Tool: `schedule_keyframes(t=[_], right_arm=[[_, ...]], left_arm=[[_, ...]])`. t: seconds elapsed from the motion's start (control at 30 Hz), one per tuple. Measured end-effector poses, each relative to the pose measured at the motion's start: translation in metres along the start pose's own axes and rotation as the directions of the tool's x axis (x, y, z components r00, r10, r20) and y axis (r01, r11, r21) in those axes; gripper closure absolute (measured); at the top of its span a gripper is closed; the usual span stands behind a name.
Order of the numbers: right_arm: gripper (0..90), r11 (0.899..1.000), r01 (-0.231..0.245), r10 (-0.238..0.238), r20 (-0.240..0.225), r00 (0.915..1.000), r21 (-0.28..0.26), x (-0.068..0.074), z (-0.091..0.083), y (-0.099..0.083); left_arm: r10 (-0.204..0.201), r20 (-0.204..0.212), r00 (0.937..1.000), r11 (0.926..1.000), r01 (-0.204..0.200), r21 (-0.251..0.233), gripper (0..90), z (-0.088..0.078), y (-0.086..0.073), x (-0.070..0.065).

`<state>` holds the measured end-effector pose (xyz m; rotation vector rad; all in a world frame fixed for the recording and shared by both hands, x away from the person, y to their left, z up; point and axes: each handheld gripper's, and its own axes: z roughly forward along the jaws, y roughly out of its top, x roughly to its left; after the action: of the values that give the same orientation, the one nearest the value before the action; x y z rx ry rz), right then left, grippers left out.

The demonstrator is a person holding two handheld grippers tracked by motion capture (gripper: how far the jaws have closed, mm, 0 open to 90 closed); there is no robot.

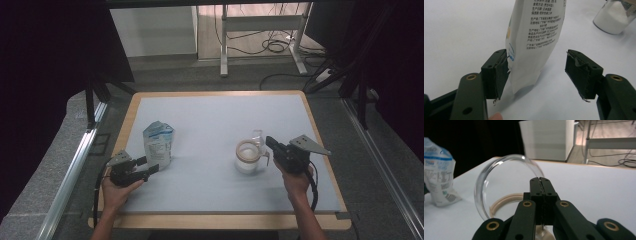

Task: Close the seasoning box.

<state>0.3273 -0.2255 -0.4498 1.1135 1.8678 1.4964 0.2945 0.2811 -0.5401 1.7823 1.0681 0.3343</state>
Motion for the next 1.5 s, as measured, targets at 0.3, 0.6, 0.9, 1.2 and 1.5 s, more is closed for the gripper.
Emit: schedule_keyframes(t=[0.3, 0.6, 0.9, 1.2, 1.5], right_arm=[[90.0, 0.995, 0.056, -0.048, -0.091, 0.9947, 0.084, 0.021, 0.023, -0.001], [90.0, 0.992, 0.065, -0.052, -0.123, 0.9911, 0.104, 0.025, 0.026, -0.001], [89.9, 0.996, 0.045, -0.036, -0.118, 0.9924, 0.076, 0.01, 0.007, -0.003], [89.8, 0.998, 0.01, -0.005, -0.089, 0.996, 0.065, -0.012, -0.019, -0.02], [77.5, 0.998, -0.011, 0.016, -0.07, 0.9974, 0.067, -0.031, -0.031, -0.041]], left_arm=[[-0.003, 0.003, 1.0, 1.0, 0.003, 0.0, 34.6, -0.001, -0.002, 0.001], [-0.008, 0.01, 0.9999, 1.0, 0.008, -0.002, 34.6, 0.0, -0.001, 0.0], [-0.009, 0.019, 0.9998, 0.9999, 0.009, 0.007, 34.5, 0.004, -0.003, -0.001], [-0.019, 0.022, 0.9996, 0.9997, 0.019, 0.012, 34.6, 0.004, -0.004, -0.001], [-0.025, 0.025, 0.9994, 0.9997, 0.025, 0.008, 34.3, 0.004, -0.004, -0.002]])
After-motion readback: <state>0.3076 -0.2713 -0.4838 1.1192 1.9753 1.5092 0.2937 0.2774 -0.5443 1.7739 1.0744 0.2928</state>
